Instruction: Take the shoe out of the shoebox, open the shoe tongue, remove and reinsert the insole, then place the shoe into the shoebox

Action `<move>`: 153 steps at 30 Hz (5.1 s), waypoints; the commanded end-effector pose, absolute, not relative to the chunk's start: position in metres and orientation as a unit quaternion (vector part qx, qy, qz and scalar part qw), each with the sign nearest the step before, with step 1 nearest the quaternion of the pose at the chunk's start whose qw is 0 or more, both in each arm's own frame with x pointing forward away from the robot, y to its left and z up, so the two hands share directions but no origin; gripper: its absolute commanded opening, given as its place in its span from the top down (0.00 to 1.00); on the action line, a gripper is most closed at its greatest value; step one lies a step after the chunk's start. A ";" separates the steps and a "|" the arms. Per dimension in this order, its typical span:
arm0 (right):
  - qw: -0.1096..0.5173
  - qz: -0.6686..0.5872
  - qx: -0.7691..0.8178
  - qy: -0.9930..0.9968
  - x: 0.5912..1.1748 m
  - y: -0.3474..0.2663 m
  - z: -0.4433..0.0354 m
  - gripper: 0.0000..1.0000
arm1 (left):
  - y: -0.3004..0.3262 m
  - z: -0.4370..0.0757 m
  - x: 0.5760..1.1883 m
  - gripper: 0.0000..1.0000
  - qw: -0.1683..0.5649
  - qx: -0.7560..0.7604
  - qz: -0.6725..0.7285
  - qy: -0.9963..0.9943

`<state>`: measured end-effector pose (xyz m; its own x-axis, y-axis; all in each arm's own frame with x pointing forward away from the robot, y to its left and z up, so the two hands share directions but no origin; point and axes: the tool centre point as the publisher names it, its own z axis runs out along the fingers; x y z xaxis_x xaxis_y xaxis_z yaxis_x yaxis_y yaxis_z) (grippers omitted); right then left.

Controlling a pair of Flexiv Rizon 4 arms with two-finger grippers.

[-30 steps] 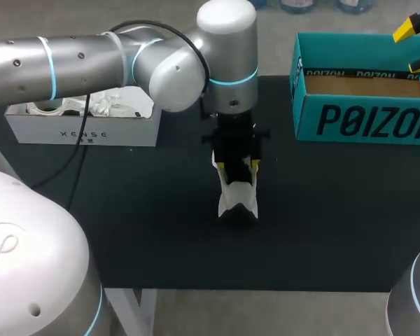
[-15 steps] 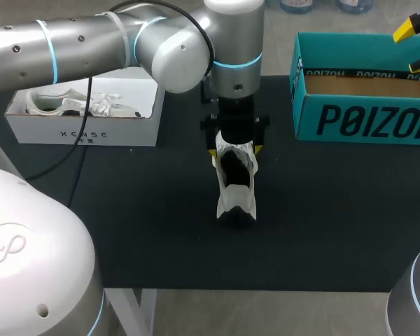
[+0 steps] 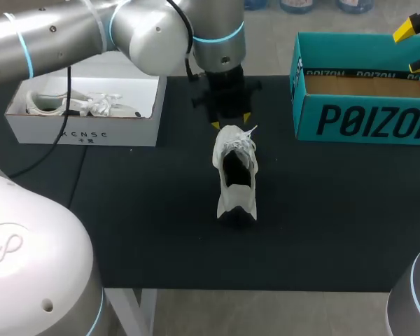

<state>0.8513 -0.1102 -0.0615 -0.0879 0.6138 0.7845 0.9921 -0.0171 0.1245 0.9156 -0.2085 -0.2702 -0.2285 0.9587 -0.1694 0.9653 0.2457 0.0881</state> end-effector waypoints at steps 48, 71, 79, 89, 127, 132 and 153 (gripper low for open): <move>0.268 -0.351 -0.620 -0.648 0.853 -0.110 -0.062 0.00 | -0.205 -0.267 0.842 1.00 -0.040 0.335 0.026 0.941; 0.268 -0.351 -0.620 -0.648 0.853 -0.110 -0.062 0.00 | -0.205 -0.267 0.842 1.00 -0.040 0.335 0.026 0.941; 0.268 -0.351 -0.620 -0.648 0.853 -0.110 -0.062 0.00 | -0.213 -0.251 0.807 1.00 -0.017 0.150 0.039 0.988; 0.268 -0.351 -0.620 -0.648 0.853 -0.110 -0.062 0.00 | -0.212 -0.250 0.797 1.00 -0.013 0.114 0.028 0.993; 0.268 -0.351 -0.620 -0.648 0.853 -0.110 -0.062 0.00 | -0.214 -0.338 0.770 0.00 -0.007 -0.002 -0.073 0.997; 0.268 -0.351 -0.620 -0.648 0.853 -0.110 -0.062 0.00 | -0.220 -0.354 0.770 0.00 -0.003 0.003 -0.071 0.997; 0.268 -0.351 -0.620 -0.648 0.853 -0.110 -0.062 0.00 | -0.225 -0.403 0.775 0.47 -0.018 -0.006 -0.039 0.999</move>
